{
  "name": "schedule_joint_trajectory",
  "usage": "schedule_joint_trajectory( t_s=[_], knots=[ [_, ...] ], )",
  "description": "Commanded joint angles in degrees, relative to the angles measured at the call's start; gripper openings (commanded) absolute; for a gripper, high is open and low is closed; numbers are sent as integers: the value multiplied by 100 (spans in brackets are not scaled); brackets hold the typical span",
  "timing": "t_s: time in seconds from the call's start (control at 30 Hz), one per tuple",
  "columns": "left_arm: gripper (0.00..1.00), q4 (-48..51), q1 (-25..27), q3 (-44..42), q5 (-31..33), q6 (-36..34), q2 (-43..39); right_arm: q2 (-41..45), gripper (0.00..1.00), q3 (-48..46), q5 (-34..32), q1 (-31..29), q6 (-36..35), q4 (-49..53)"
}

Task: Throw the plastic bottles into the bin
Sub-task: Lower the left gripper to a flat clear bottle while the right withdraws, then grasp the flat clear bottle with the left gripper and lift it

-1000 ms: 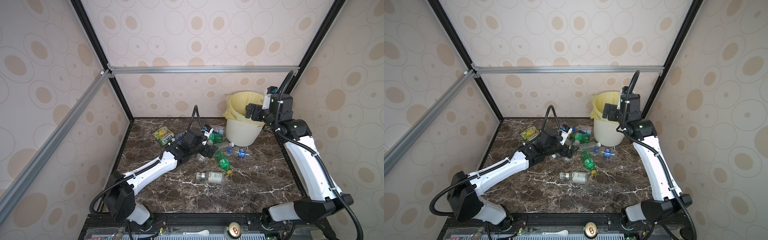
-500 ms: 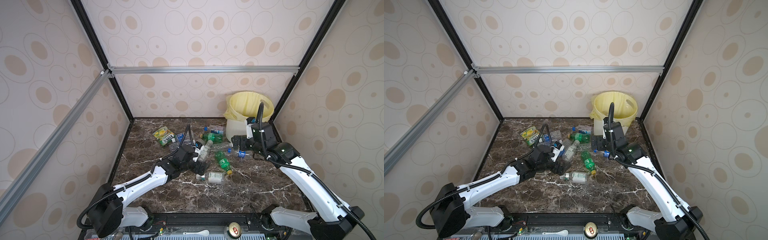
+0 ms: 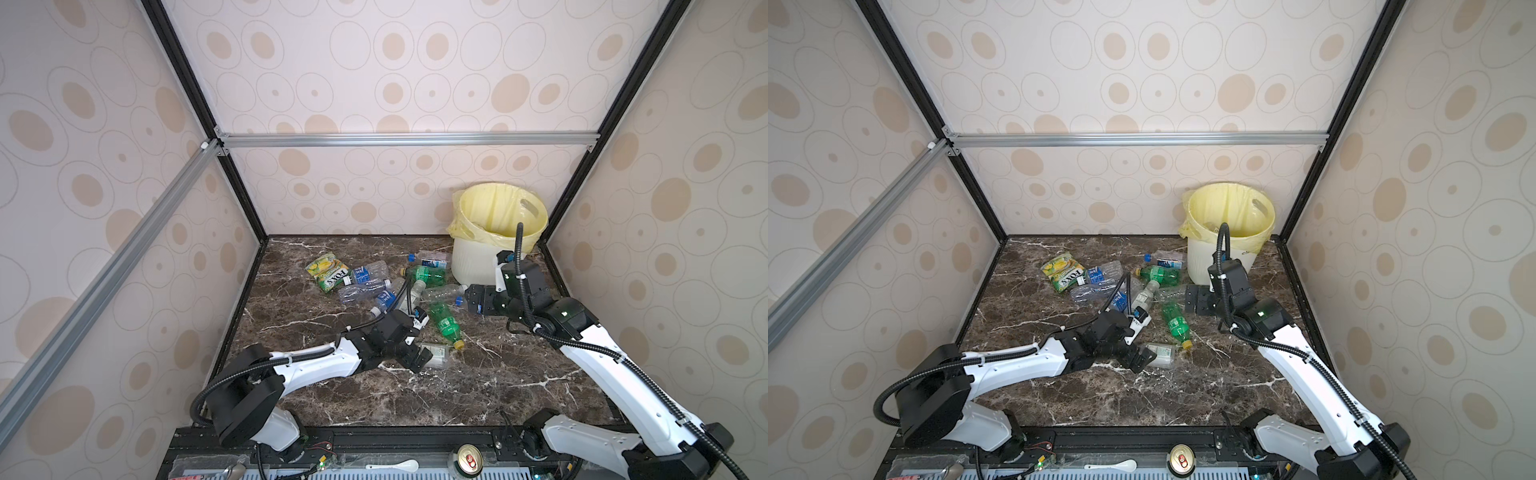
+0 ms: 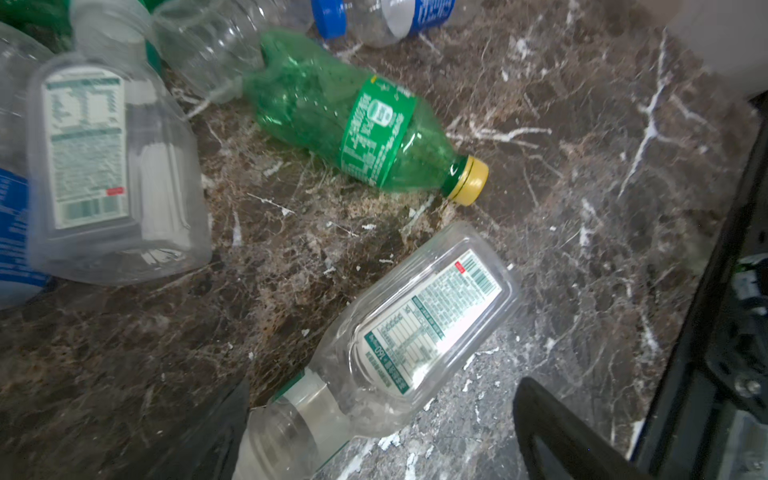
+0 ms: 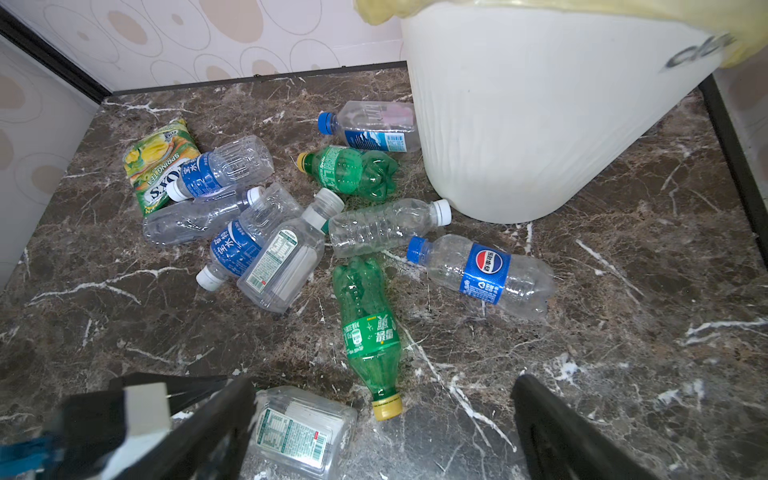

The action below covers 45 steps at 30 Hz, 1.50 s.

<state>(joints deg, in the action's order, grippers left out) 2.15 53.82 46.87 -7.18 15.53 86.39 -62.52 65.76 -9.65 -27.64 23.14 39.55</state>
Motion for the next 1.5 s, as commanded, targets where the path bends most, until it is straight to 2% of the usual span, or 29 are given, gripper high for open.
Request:
schedule_joint_trajectory(
  t_s=[0.0,0.43,0.7,1.03,1.47],
  knots=[
    [99,-155,135,303,263,-258,196,4,100,-76,-37,-7,77,45],
    [94,-279,259,524,476,-510,959,-41,100,-318,129,81,191,-254],
    [80,-189,260,585,490,-495,1205,36,100,-402,185,185,183,-235],
    [54,-215,260,298,505,-327,941,-36,100,-494,329,218,265,-353],
    [47,-263,111,236,476,28,563,-283,100,-555,772,224,657,-524]
  ],
)
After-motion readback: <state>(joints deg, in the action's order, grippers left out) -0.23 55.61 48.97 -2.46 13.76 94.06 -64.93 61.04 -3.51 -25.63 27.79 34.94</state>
